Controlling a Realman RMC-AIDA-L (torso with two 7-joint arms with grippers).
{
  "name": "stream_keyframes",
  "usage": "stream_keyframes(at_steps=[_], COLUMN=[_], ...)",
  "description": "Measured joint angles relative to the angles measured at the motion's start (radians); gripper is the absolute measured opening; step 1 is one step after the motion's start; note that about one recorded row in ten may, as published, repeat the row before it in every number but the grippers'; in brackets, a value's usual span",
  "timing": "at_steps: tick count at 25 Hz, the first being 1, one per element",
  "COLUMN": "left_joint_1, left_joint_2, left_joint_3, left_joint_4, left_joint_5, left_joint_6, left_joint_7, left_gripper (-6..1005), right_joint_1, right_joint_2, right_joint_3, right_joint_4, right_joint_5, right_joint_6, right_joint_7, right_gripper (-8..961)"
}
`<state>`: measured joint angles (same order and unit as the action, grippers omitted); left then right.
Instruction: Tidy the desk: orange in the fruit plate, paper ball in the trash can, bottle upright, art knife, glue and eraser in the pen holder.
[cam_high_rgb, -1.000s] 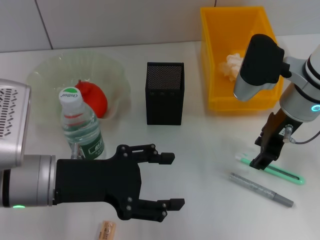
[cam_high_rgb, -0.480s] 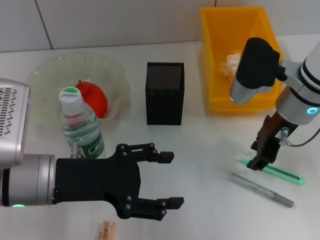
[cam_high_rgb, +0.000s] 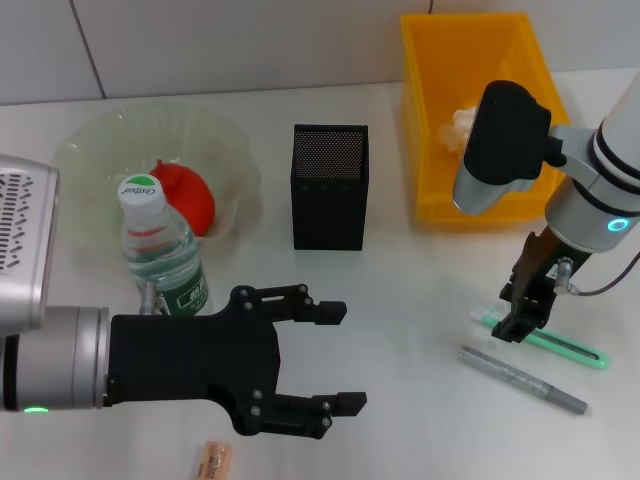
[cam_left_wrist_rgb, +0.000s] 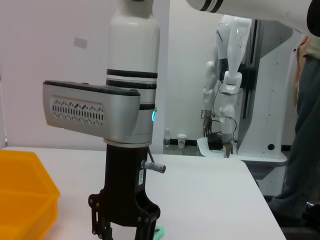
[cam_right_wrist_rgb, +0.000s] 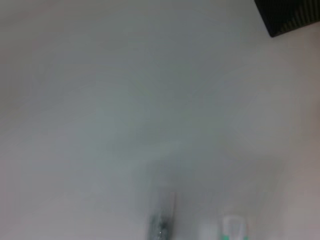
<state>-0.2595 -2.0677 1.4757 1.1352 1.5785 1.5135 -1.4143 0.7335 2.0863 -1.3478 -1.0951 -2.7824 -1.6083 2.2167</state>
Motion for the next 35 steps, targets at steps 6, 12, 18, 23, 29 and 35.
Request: stream_keyframes(at_steps=[6,12,18,23,29,35], left_joint_1=[0.000,0.000,0.000,0.000,0.001,0.004], left_joint_2=[0.000,0.000,0.000,0.000,0.000,0.000], left_joint_3=[0.002,0.004,0.003,0.004,0.005,0.005], left_joint_4=[0.000,0.000,0.000,0.000,0.000,0.000], left_joint_5=[0.000,0.000,0.000,0.000,0.000,-0.003], left_joint_6=[-0.001,-0.001,0.001,0.002,0.004,0.005], left_joint_7=[0.000,0.000,0.000,0.000,0.000,0.000], left_gripper=[814,814,814,814,813,813], right_joint_1=[-0.001,-0.002,-0.003,-0.004,-0.006,-0.005], right_joint_2=[0.000,0.000,0.001,0.001,0.002,0.001], right_joint_3=[-0.002,-0.004,-0.004,-0.004,-0.004,-0.005], right_joint_4=[0.000,0.002,0.003,0.003,0.003,0.003], right_joint_5=[0.003,0.004,0.005,0.005,0.005,0.002], right_joint_6=[0.003,0.005,0.003,0.002,0.004,0.005], right_joint_7=[0.000,0.005,0.010,0.021,0.033,0.050], right_gripper=[488,482,476,427,367,268])
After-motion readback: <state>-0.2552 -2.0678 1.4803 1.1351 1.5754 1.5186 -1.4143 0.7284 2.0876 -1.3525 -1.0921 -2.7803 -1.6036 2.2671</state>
